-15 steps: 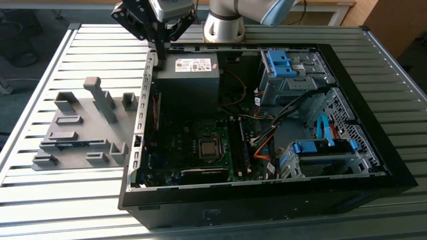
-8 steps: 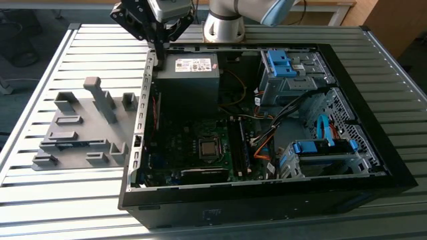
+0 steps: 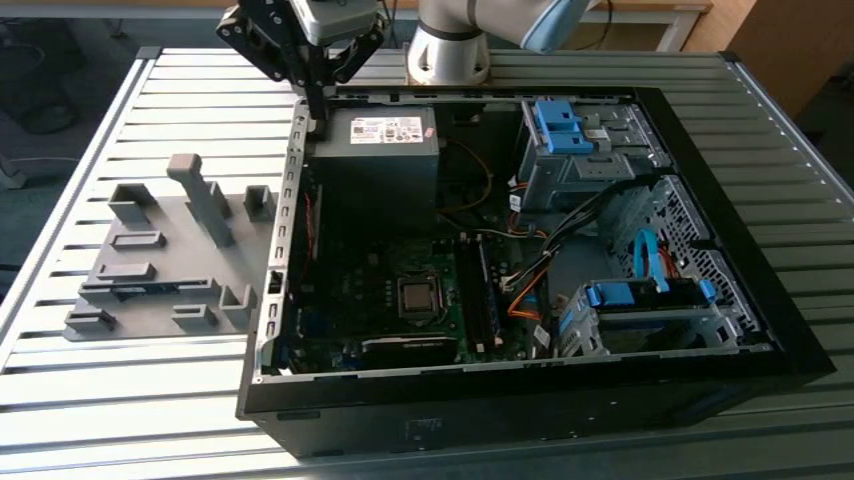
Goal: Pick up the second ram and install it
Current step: 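Reach for the second ram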
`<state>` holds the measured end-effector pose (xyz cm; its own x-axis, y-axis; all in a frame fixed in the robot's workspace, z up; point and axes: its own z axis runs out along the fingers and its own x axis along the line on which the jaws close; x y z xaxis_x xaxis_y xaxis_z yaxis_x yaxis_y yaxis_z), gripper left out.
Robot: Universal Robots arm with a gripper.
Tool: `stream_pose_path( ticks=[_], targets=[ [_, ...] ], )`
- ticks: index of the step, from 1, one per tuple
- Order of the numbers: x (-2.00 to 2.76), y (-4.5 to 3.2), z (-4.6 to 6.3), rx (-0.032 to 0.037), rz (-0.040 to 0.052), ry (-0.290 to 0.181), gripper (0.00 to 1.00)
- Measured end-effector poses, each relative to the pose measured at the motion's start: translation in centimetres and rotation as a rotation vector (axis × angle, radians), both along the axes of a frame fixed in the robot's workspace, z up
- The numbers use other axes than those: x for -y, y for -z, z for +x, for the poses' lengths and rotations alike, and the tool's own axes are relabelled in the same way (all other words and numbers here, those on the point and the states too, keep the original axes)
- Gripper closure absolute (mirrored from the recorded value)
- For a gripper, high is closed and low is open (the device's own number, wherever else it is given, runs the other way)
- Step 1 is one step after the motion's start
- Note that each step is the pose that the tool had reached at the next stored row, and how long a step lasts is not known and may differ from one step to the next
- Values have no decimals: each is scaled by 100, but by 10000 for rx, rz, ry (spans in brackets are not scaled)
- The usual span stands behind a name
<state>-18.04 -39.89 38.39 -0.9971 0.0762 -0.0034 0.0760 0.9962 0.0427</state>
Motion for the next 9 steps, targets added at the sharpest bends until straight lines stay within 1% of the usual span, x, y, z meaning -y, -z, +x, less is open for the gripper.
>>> stream_pose_path(
  ticks=[9],
  targets=[
    [0, 6, -37, -7, 0, 0, 89]
  ],
)
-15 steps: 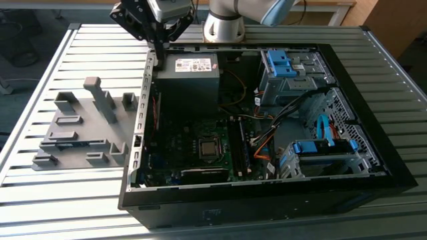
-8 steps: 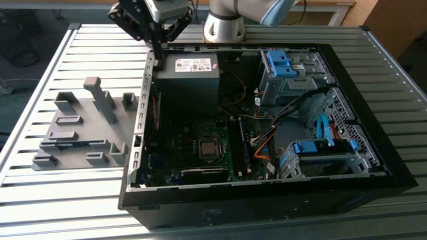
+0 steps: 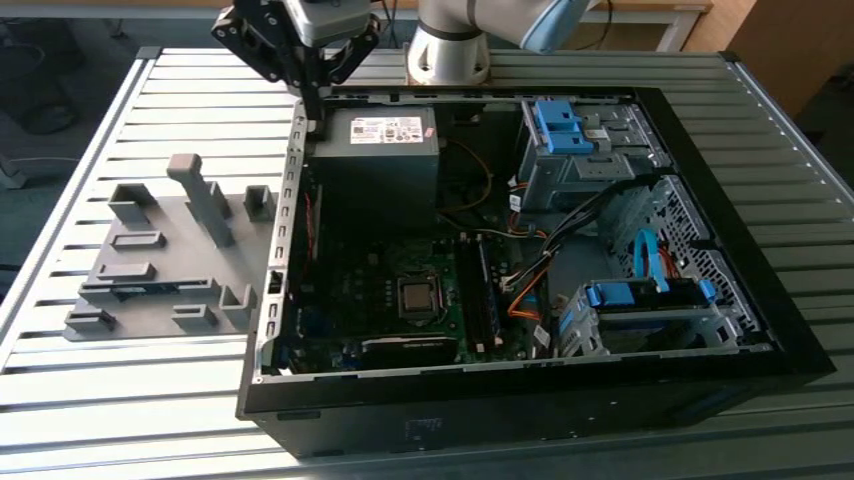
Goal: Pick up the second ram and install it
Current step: 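Reach for the second ram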
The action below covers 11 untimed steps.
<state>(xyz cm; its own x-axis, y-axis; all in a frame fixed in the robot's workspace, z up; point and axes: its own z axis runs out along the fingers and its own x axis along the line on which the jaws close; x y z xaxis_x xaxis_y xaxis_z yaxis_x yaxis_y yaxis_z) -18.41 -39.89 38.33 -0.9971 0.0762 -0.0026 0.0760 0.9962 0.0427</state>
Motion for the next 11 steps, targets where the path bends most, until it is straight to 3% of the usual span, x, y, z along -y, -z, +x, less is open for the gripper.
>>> stream_pose_path(
  ticks=[11],
  targets=[
    [0, 9, -19, -28, 0, 0, 89]
  ],
)
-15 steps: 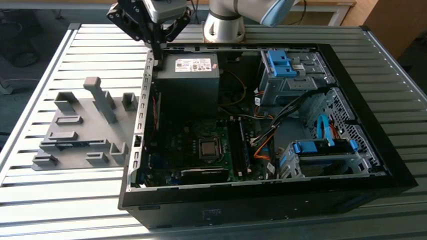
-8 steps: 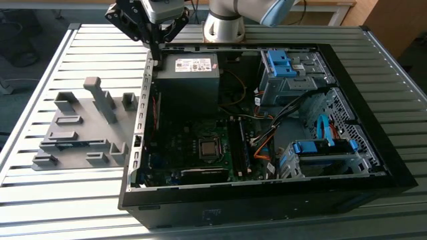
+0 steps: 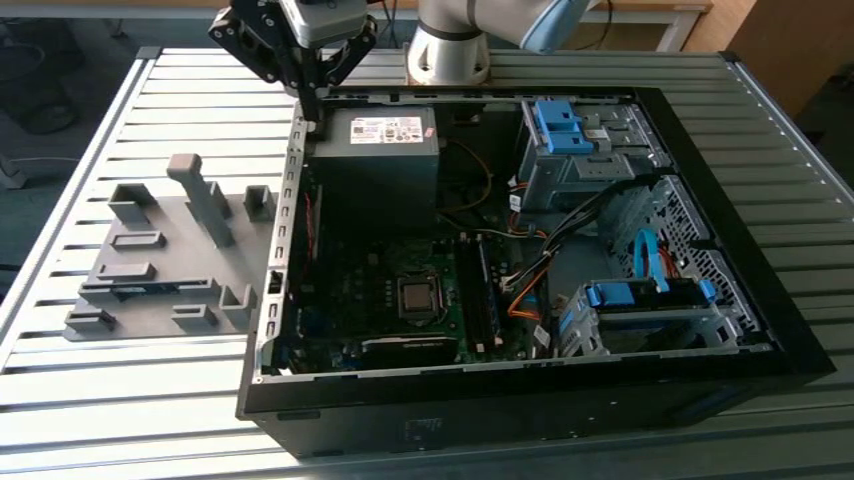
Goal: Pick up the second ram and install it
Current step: 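Reach for the second ram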
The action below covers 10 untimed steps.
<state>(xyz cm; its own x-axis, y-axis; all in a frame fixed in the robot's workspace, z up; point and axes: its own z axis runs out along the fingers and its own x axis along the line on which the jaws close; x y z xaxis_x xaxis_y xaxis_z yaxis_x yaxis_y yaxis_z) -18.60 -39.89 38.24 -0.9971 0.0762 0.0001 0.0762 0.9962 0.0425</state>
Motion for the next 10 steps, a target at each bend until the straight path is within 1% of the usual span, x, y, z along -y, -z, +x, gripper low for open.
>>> stream_pose_path(
  ticks=[10],
  targets=[
    [0, 8, -64, -3, 1, 0, 89]
  ],
)
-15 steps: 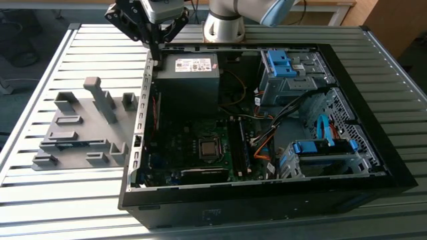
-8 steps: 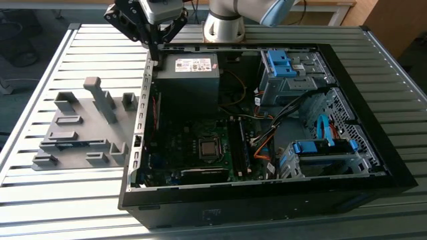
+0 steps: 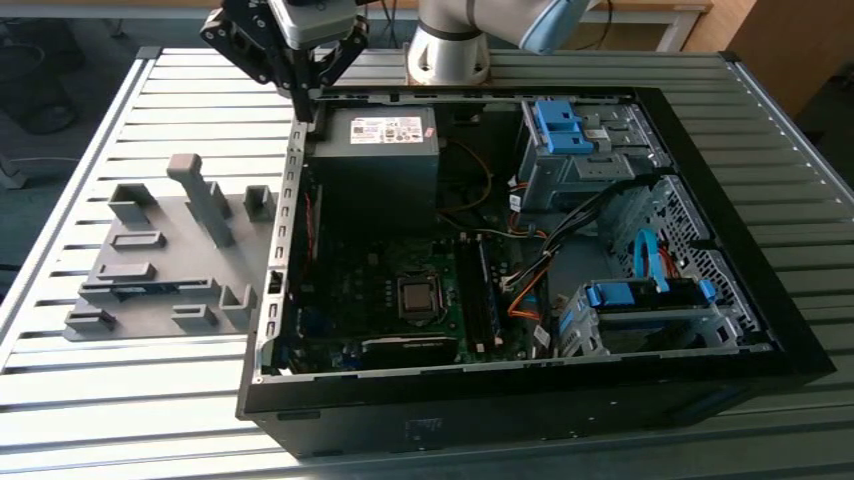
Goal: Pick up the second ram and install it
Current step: 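Reach for the second ram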
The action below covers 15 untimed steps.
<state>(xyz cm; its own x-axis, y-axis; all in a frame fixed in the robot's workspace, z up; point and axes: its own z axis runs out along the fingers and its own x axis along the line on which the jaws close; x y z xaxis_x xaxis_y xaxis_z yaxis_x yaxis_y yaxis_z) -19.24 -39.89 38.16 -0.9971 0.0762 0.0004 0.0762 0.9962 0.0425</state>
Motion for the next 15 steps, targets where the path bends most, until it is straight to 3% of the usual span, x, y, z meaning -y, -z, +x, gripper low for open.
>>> stream_pose_path(
  ticks=[15],
  targets=[
    [0, 10, -60, -20, -2, -1, 89]
  ],
)
